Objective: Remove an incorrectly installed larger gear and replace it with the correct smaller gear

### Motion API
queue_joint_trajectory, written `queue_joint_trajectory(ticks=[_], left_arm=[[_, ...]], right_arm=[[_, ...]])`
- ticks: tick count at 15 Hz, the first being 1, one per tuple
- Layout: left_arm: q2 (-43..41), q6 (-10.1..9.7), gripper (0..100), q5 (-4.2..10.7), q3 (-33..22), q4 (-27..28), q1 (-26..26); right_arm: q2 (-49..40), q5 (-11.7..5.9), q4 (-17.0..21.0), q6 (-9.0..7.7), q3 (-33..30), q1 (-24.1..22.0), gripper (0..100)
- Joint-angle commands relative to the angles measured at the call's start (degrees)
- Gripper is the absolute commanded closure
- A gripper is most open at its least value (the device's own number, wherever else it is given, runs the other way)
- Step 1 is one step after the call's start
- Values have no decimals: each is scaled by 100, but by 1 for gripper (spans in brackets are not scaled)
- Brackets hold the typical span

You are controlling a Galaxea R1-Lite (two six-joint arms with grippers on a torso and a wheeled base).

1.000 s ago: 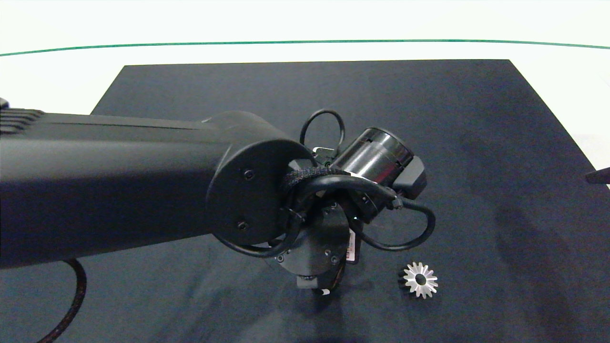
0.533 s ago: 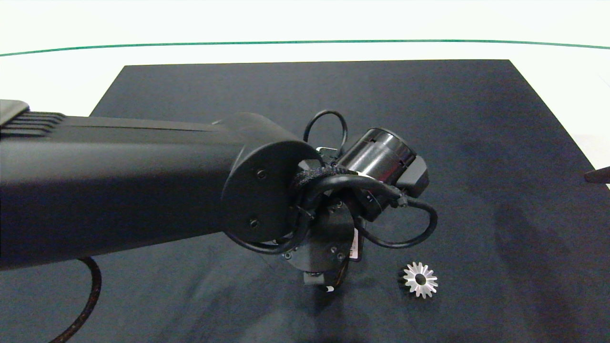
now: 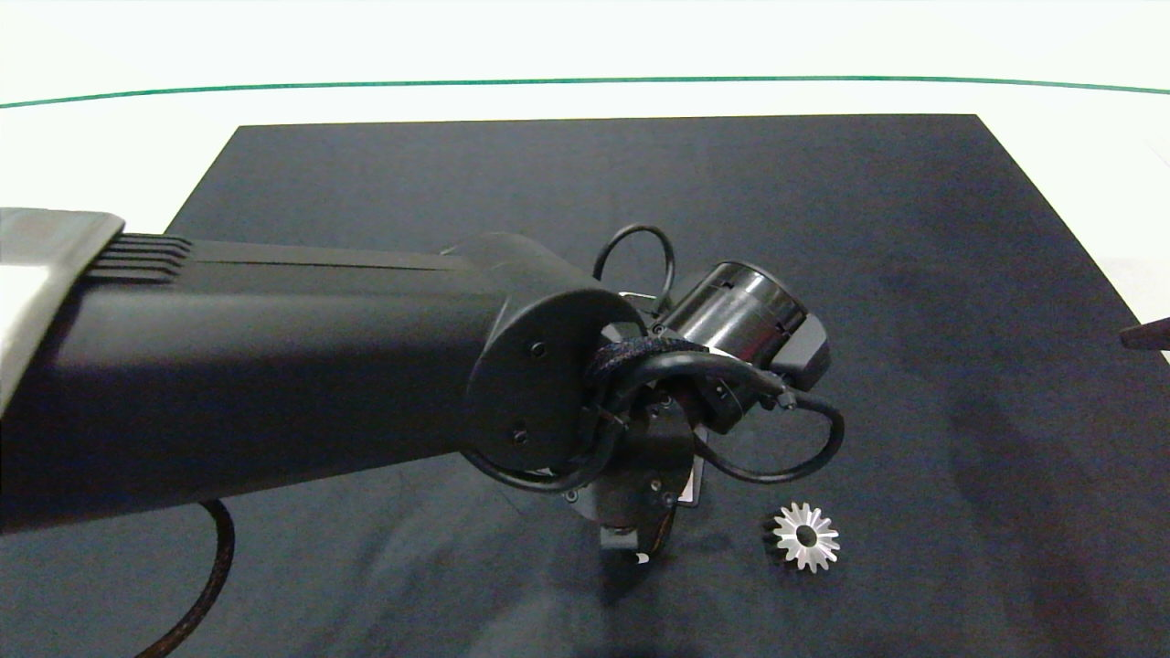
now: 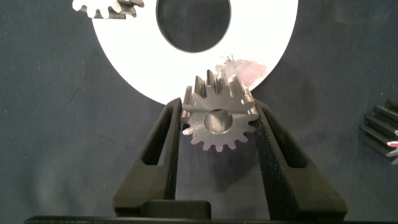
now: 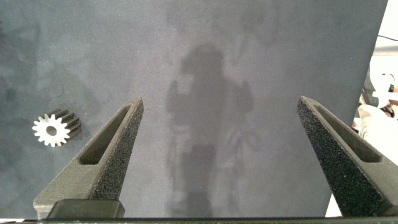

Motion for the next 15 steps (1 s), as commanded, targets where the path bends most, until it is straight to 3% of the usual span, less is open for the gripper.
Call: queue_joint_trajectory(ticks=[1,15], left_arm=[[4,-48,100,21,18,25,24],[119,-40,100,21,-131,33,33]], right_arm=[[15,1,27,-6,2,1,0],[6,54,27,-33,11,10,0]])
